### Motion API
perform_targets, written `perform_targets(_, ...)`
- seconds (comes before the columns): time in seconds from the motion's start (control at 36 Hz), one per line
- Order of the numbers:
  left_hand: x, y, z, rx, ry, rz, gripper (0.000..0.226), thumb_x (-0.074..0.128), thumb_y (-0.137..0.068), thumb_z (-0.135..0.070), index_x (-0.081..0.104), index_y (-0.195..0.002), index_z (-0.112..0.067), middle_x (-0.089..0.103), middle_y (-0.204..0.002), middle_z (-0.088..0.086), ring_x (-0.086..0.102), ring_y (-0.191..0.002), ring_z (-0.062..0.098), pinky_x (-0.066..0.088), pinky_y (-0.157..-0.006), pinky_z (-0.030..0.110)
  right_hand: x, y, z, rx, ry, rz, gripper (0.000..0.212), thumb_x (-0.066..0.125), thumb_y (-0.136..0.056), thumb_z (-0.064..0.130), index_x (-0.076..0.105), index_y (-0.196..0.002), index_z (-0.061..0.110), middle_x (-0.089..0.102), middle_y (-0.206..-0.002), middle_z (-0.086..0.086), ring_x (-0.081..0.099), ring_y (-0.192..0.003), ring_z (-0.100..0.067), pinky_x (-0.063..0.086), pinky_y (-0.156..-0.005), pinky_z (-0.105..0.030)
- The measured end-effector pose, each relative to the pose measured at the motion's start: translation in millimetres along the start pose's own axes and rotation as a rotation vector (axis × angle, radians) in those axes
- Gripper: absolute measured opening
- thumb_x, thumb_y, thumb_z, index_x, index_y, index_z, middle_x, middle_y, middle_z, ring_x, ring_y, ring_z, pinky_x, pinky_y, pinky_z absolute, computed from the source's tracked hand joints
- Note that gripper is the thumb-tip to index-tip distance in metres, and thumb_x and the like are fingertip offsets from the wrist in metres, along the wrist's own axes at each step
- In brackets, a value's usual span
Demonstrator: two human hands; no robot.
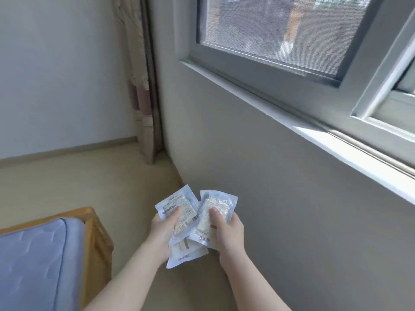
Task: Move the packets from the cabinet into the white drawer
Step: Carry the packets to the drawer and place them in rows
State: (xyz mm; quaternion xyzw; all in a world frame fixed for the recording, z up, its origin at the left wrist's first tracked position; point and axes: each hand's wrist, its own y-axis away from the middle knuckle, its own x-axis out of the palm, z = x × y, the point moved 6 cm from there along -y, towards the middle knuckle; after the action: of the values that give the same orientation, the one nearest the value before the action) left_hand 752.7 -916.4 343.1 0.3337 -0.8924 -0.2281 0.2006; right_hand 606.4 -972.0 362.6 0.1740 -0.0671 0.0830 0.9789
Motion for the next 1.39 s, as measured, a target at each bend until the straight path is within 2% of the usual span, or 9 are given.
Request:
perform_targets(0.25,-63,-97,-104,0.213,0.145,-0.418,0.013,0.059,-0.092,-0.027,0.055,-0.102,-0.019,0.060,-0.084,-0.005,0.057,-0.071,0.013,0.042,-0.056,0.025,151,-116,47,-0.128,0.233,0.191,0.006,0.064,-0.086,0.028,0.061,-0.086,0.023,0.068,-0.087,0.005,0.066,-0.086,-0.016,0.053,-0.083,-0.039)
perform_targets(0.39,-122,-157,-149,0.217,0.215,-0.554,0.023,0.060,-0.090,-0.033,0.060,-0.104,-0.014,0.065,-0.095,0.004,0.062,-0.086,0.028,0.049,-0.069,0.034,250,-162,49,-0.133,0.290,0.316,0.008,0.064,-0.085,0.030,0.061,-0.083,0.024,0.069,-0.088,0.003,0.067,-0.086,-0.018,0.053,-0.085,-0.043)
perform_targets(0.61,-193,-247,-252,0.297,0.210,-0.534,0.013,0.058,-0.093,-0.024,0.060,-0.103,-0.016,0.067,-0.093,0.000,0.063,-0.075,0.015,0.046,-0.056,0.026,406,-231,34,0.138,0.147,0.504,0.009,0.058,-0.091,0.020,0.062,-0.099,0.018,0.071,-0.100,-0.008,0.069,-0.092,-0.025,0.052,-0.090,-0.047)
perform_targets(0.81,-231,-327,-326,0.268,0.185,-0.469,0.011,0.056,-0.094,-0.022,0.061,-0.102,-0.017,0.069,-0.094,0.003,0.067,-0.075,0.020,0.051,-0.058,0.029,508,-287,44,0.342,0.041,0.721,0.023,0.055,-0.093,0.014,0.057,-0.116,0.012,0.068,-0.112,-0.016,0.068,-0.092,-0.029,0.058,-0.071,-0.036)
perform_targets(0.89,-239,-362,-349,0.253,0.156,-0.455,0.010,0.054,-0.096,-0.027,0.060,-0.101,-0.021,0.067,-0.089,-0.003,0.064,-0.072,0.014,0.048,-0.058,0.027,535,-322,47,0.335,0.071,0.711,0.020,0.057,-0.092,0.010,0.056,-0.112,0.013,0.068,-0.100,-0.012,0.067,-0.081,-0.025,0.057,-0.066,-0.036)
perform_targets(0.97,-247,-402,-372,0.240,0.102,-0.482,0.022,0.053,-0.095,-0.037,0.057,-0.110,-0.022,0.061,-0.093,-0.010,0.058,-0.083,0.012,0.045,-0.074,0.030,566,-367,47,0.275,0.130,0.649,0.021,0.060,-0.089,0.007,0.054,-0.108,0.012,0.067,-0.095,-0.010,0.066,-0.078,-0.023,0.057,-0.073,-0.041)
perform_targets(1.08,-254,-464,-400,0.219,0.109,-0.547,0.045,0.051,-0.093,-0.046,0.052,-0.130,-0.021,0.055,-0.127,-0.001,0.049,-0.121,0.023,0.036,-0.092,0.034,614,-425,53,0.215,0.188,0.656,0.021,0.063,-0.088,0.009,0.053,-0.106,0.012,0.069,-0.096,-0.009,0.067,-0.076,-0.020,0.058,-0.067,-0.034)
perform_targets(1.25,-255,-532,-445,0.222,0.189,-0.656,0.024,0.053,-0.094,-0.038,0.060,-0.107,-0.019,0.063,-0.089,-0.005,0.058,-0.079,0.015,0.042,-0.077,0.031,685,-496,57,0.248,0.261,0.747,0.017,0.065,-0.088,0.013,0.055,-0.101,0.008,0.070,-0.094,-0.011,0.069,-0.079,-0.025,0.058,-0.074,-0.042)
perform_targets(1.39,-290,-560,-467,0.222,0.227,-0.774,0.009,0.052,-0.096,-0.028,0.058,-0.097,-0.022,0.062,-0.086,-0.006,0.057,-0.075,0.012,0.043,-0.066,0.029,748,-516,43,0.333,0.317,0.842,0.017,0.061,-0.090,0.012,0.052,-0.104,0.006,0.067,-0.093,-0.011,0.066,-0.076,-0.024,0.057,-0.073,-0.041)
